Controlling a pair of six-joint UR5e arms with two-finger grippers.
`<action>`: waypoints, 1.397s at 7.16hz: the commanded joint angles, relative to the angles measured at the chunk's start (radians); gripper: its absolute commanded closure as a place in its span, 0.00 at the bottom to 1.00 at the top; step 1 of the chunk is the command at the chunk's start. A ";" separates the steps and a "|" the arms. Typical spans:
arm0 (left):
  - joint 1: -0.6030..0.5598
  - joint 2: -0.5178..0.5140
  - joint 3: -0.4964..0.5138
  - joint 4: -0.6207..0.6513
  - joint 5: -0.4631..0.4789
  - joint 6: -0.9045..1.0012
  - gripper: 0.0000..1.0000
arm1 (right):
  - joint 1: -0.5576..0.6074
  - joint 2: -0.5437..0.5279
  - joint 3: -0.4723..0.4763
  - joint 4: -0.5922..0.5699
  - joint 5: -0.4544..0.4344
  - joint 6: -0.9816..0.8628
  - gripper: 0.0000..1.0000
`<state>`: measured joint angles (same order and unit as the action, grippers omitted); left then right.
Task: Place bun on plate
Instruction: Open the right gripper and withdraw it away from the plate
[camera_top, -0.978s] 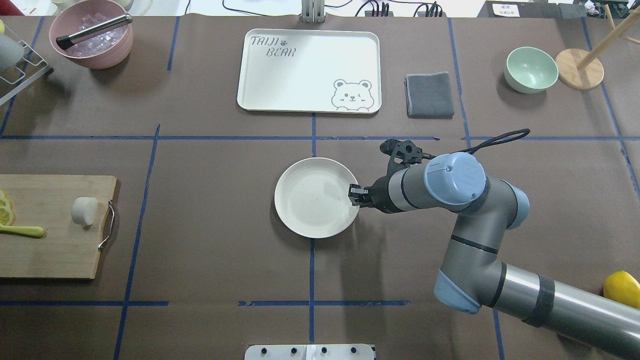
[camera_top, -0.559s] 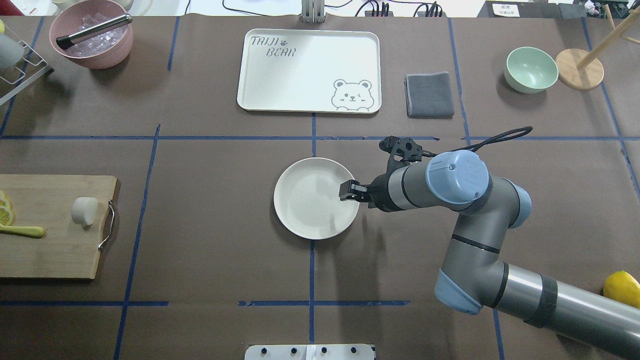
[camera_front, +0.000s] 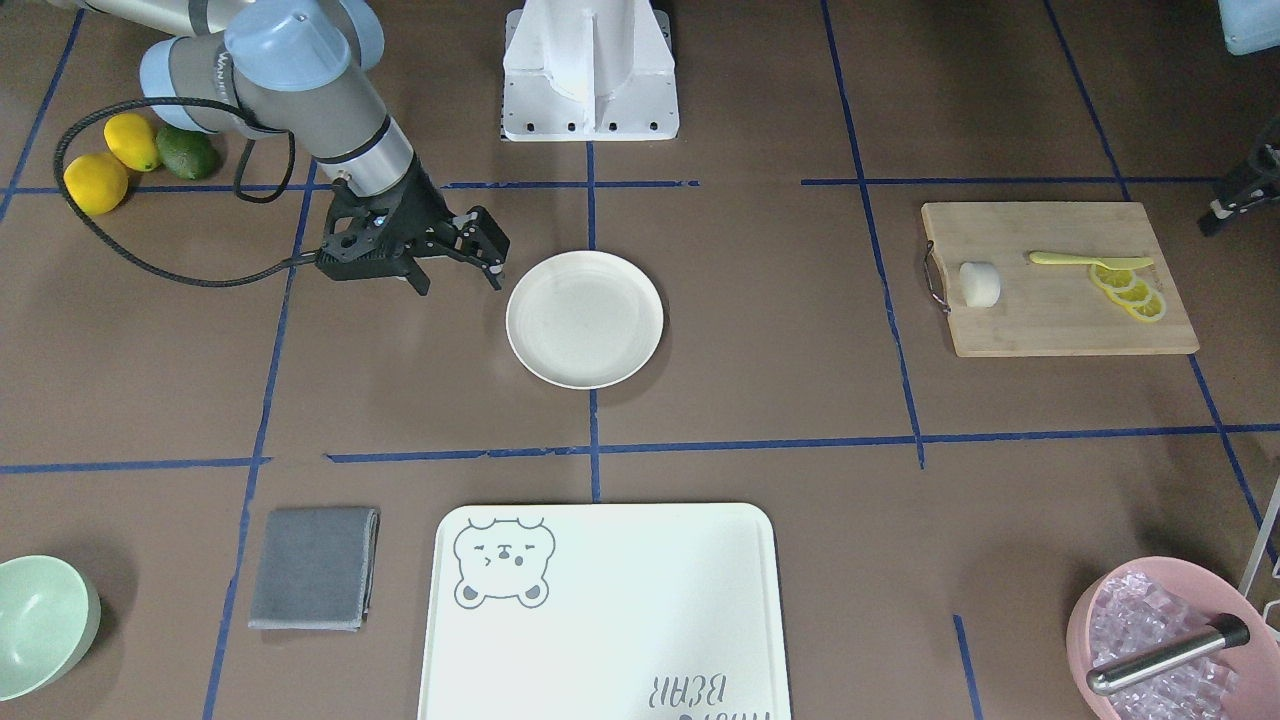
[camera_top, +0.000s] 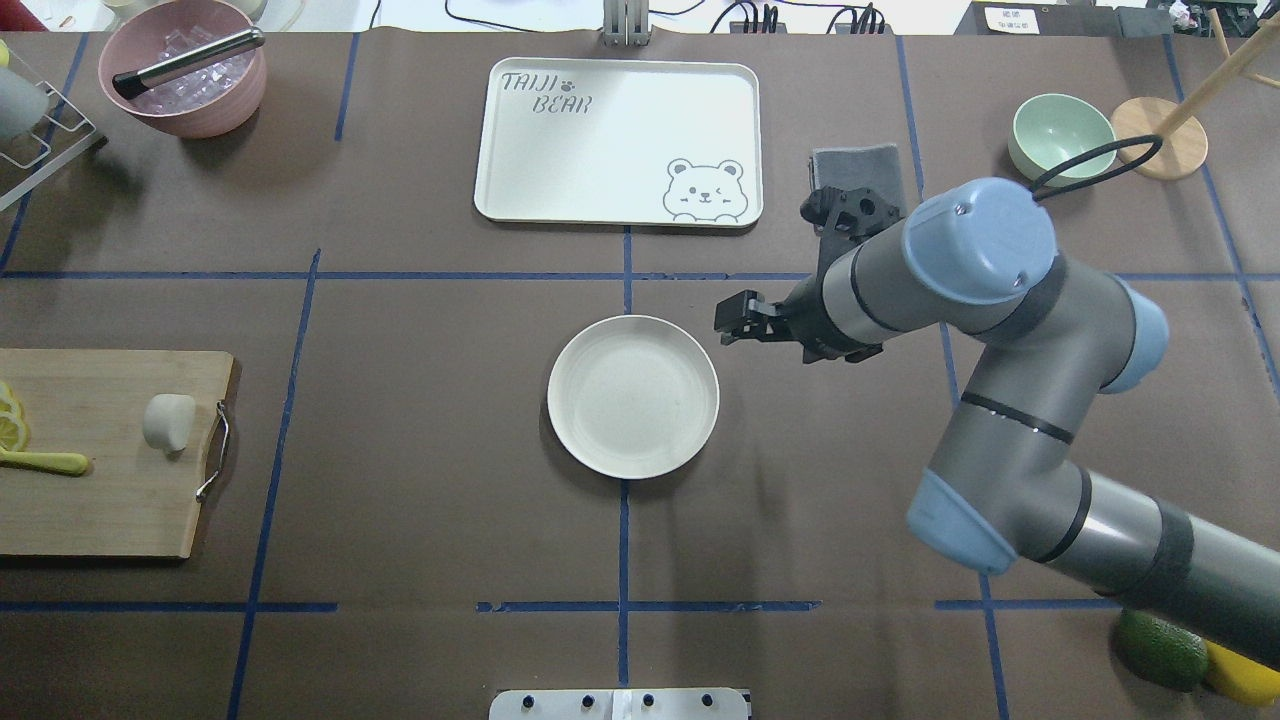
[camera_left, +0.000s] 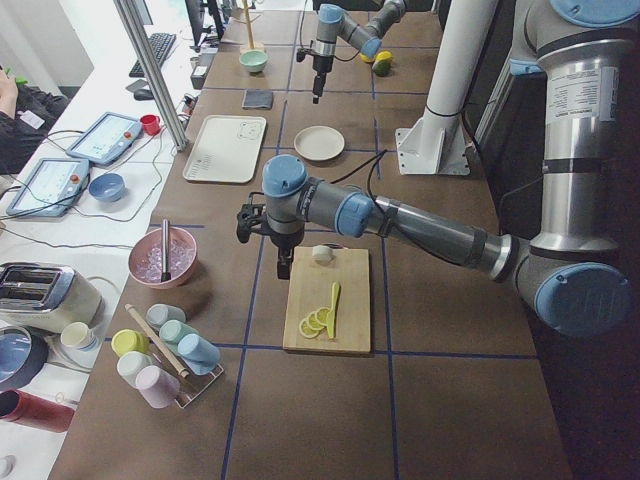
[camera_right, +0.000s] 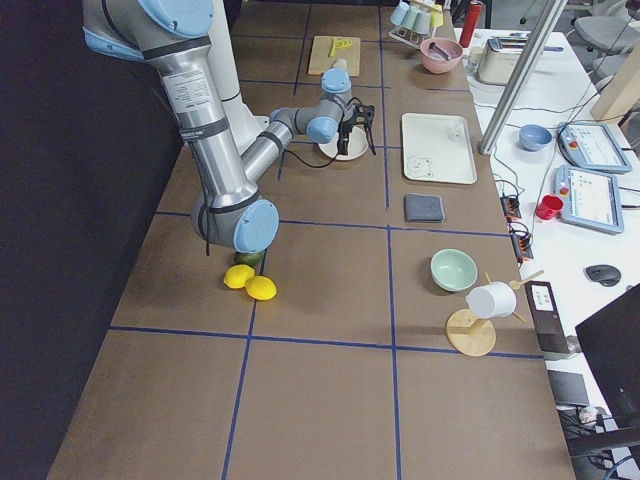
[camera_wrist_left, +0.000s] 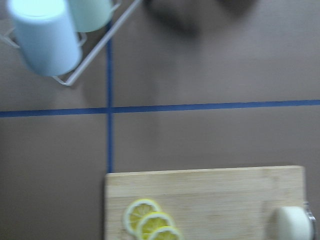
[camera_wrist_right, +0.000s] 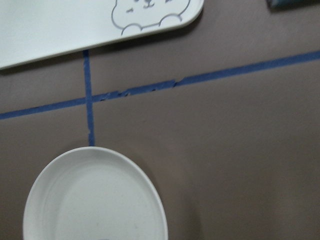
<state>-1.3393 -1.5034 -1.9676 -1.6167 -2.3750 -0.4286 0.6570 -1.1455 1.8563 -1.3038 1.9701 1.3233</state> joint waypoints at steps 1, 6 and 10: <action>0.157 0.076 -0.033 -0.242 0.080 -0.266 0.00 | 0.140 -0.003 0.007 -0.186 0.050 -0.270 0.00; 0.556 0.103 -0.002 -0.504 0.443 -0.693 0.00 | 0.450 -0.199 0.000 -0.261 0.222 -0.818 0.00; 0.644 0.089 0.137 -0.630 0.504 -0.733 0.00 | 0.579 -0.279 -0.060 -0.258 0.318 -1.007 0.00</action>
<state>-0.7034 -1.4099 -1.8827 -2.1840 -1.8762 -1.1583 1.1992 -1.4065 1.8188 -1.5628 2.2333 0.3499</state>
